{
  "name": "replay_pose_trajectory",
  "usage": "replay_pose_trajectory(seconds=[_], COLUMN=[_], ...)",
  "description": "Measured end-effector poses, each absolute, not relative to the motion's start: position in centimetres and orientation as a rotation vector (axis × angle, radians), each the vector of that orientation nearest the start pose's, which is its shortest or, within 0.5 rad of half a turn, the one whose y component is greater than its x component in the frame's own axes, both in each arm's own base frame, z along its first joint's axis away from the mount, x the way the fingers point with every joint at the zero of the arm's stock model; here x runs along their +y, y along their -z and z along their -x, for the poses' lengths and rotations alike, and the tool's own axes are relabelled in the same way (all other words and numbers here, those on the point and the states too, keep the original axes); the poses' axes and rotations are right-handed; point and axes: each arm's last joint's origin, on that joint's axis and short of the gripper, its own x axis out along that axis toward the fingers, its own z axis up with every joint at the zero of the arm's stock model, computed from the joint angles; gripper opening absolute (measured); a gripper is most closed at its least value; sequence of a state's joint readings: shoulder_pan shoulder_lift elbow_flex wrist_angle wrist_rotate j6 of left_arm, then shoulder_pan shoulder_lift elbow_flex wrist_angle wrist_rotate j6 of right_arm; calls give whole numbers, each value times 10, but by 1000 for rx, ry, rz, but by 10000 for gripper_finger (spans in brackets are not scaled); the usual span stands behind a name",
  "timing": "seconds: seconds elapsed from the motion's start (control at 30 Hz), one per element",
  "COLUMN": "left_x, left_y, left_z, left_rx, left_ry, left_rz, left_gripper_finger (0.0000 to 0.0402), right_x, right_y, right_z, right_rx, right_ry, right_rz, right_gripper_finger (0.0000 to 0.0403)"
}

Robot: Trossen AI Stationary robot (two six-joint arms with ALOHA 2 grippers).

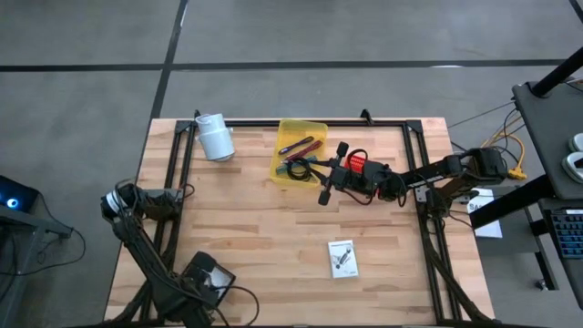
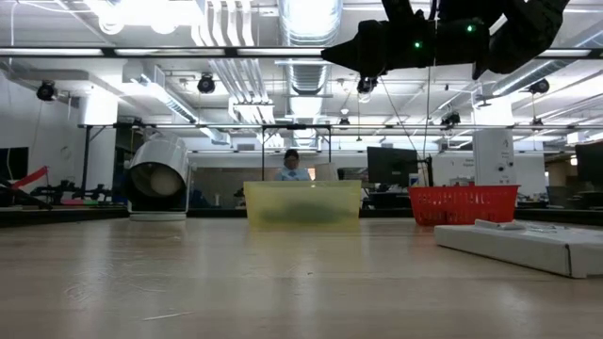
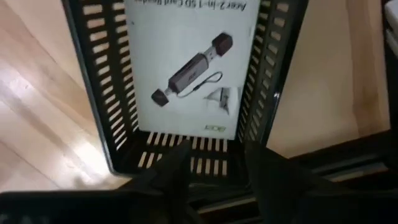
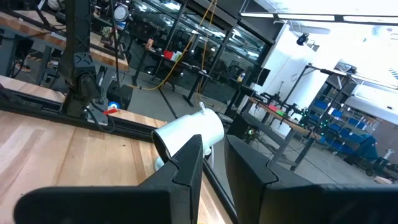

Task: Pick and place items into bin
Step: Put the white card reader box into the black bin

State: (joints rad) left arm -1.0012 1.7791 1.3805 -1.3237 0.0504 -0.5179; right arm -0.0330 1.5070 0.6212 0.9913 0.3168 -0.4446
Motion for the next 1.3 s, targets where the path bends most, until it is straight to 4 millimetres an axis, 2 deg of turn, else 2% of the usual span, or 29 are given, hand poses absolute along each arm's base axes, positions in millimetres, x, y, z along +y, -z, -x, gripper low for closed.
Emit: replay_pose_trajectory(seconds=[0.2, 0.3, 0.37, 0.6, 0.8, 0.97, 1.1, 1.3], left_x=[-252, -245, -237, -208, -166, -124, -90, -64], left_y=[-241, -256, -268, -302, -299, -287, -290, -288], left_z=[-160, -158, -156, -156, -155, -160, -159, -152], left_rx=[1681, 1597, 1503, 964, 697, 524, 380, 233], left_ry=[264, 222, 199, 26, -78, -182, -315, -361], left_rz=[-404, -381, -390, -441, -379, -375, -319, -362], left_gripper_finger=[165, 166, 166, 166, 166, 166, 166, 166], right_x=[-19, -19, -19, -19, -18, -15, -11, -5], right_y=[-225, -225, -225, -223, -214, -208, -207, -200], right_z=[-299, -299, -299, -299, -299, -300, -300, -300], right_rx=[-25, -25, -25, -1, 70, 112, 113, 181], right_ry=[367, 367, 367, 360, 334, 227, 194, 155], right_rz=[425, 425, 425, 425, 336, 322, 298, 327], right_gripper_finger=[57, 57, 57, 57, 57, 57, 57, 57])
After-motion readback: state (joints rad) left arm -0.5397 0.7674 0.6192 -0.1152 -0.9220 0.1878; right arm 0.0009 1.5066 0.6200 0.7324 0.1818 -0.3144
